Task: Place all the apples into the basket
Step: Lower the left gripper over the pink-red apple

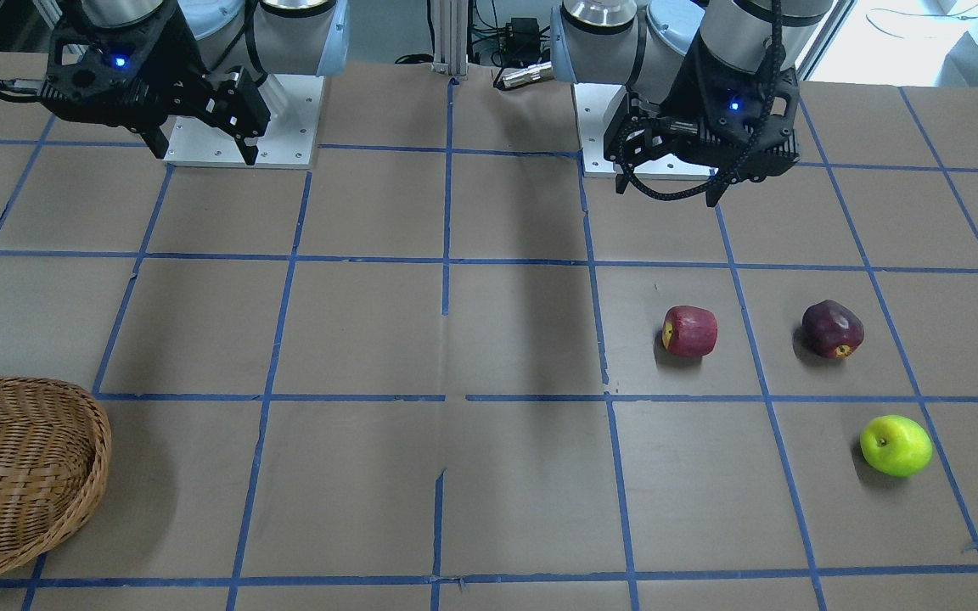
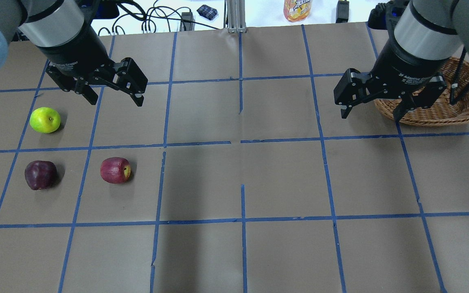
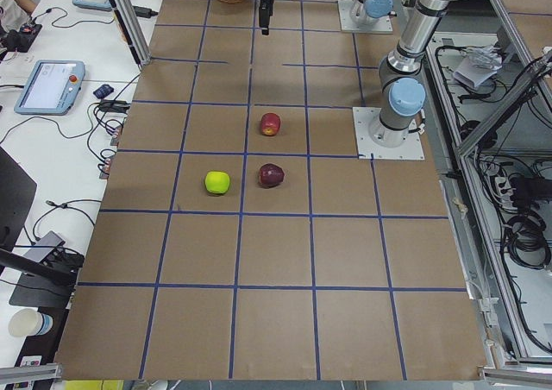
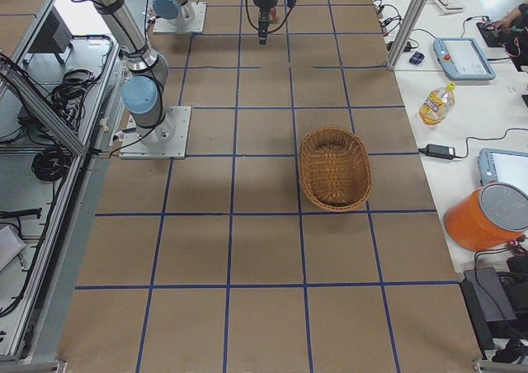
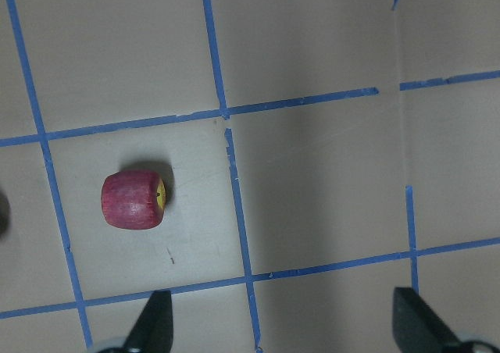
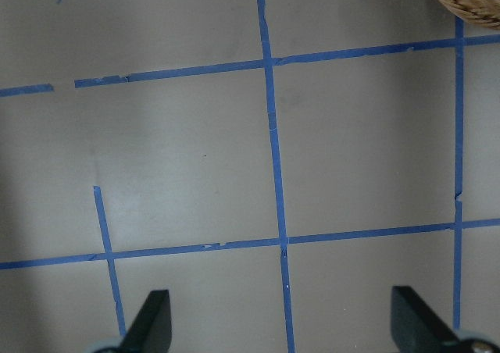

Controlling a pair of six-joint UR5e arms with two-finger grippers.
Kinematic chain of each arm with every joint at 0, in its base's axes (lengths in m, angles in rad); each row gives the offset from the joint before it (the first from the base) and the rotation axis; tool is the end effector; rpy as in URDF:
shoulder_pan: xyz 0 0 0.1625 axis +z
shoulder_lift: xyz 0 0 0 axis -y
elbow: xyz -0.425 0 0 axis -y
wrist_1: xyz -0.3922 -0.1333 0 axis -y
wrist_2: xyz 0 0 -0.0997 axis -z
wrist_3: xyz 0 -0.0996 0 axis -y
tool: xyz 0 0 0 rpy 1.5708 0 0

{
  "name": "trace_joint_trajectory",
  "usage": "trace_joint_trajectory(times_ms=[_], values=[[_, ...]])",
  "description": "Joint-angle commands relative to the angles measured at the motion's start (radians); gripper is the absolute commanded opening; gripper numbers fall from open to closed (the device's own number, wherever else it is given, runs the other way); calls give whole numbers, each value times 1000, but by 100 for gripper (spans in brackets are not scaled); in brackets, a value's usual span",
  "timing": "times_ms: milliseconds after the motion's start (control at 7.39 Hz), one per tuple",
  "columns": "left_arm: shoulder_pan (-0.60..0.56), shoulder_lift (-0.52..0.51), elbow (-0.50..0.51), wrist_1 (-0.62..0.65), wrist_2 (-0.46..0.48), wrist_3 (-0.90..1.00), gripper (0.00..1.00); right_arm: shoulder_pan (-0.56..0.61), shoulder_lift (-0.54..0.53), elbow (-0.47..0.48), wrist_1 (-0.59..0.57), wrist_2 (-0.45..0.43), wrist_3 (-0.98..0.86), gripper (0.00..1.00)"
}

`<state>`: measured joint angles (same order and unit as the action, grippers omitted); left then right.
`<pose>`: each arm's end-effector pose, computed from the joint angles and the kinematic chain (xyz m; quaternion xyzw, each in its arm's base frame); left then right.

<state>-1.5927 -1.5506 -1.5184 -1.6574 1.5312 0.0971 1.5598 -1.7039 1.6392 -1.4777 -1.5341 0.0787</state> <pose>-0.1477 -0.4778 0.5150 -0.0593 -0.9980 -0.0063 0.0200 0.1322 -0.4333 0.5068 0.0451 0.9987 0.0148 0.0179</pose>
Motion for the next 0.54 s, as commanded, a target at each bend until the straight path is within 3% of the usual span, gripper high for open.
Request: trace_joint_trajectory(times_ms=[0,406], values=[[0,3,0,-4,21,0,100,0,1,1,-1,6,-4,100],[4,4,-29,-1,21,4,100,0,1,2,0,2,-5,100]])
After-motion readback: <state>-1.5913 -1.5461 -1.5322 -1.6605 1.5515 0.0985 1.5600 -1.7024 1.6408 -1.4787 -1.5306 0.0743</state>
